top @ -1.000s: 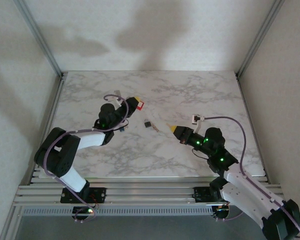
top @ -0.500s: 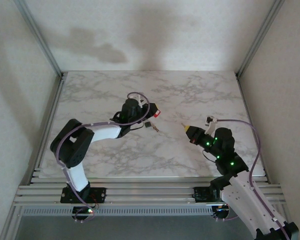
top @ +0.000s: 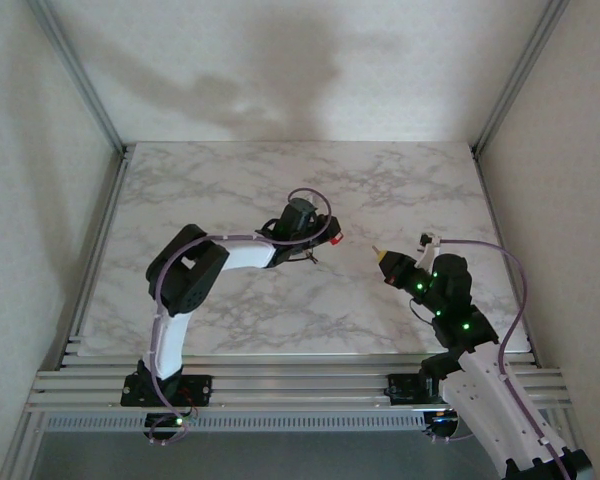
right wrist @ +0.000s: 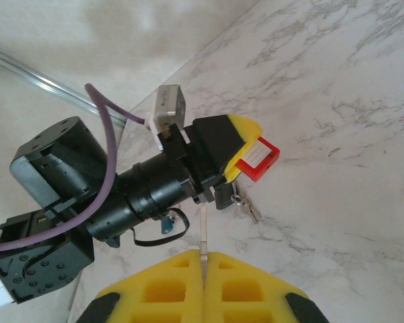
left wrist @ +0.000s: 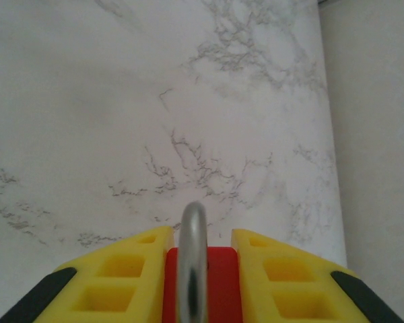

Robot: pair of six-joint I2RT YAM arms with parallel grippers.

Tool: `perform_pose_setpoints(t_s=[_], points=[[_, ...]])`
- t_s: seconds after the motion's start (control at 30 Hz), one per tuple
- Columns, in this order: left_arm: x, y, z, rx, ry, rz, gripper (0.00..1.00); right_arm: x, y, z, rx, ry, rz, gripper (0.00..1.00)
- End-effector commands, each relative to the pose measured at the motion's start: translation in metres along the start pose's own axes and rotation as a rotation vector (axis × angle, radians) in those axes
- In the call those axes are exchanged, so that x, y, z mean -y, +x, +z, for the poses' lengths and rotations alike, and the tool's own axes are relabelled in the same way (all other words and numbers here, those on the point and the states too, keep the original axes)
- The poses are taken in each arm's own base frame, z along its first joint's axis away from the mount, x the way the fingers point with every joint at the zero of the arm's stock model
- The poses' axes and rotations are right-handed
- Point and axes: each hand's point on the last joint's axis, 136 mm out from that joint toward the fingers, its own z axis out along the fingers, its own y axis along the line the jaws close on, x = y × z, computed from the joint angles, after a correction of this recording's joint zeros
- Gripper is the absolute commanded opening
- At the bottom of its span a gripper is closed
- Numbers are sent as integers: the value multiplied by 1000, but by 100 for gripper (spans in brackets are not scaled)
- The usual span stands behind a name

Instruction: Lock with the key

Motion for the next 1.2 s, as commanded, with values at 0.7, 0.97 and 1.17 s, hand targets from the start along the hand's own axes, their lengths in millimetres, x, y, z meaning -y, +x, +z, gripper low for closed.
perform_pose_setpoints(t_s=[0.7,0.97,1.17], points=[[-20,34,44,-121,-117,-9,3,7,8,4,1,-25,-18,0],[-21,33,45,-127,-130,-2,21,8,8,4,3,-25,-17,0],[-21,33,45,-130,-138,9,25,8,8,4,3,-25,-15,0]])
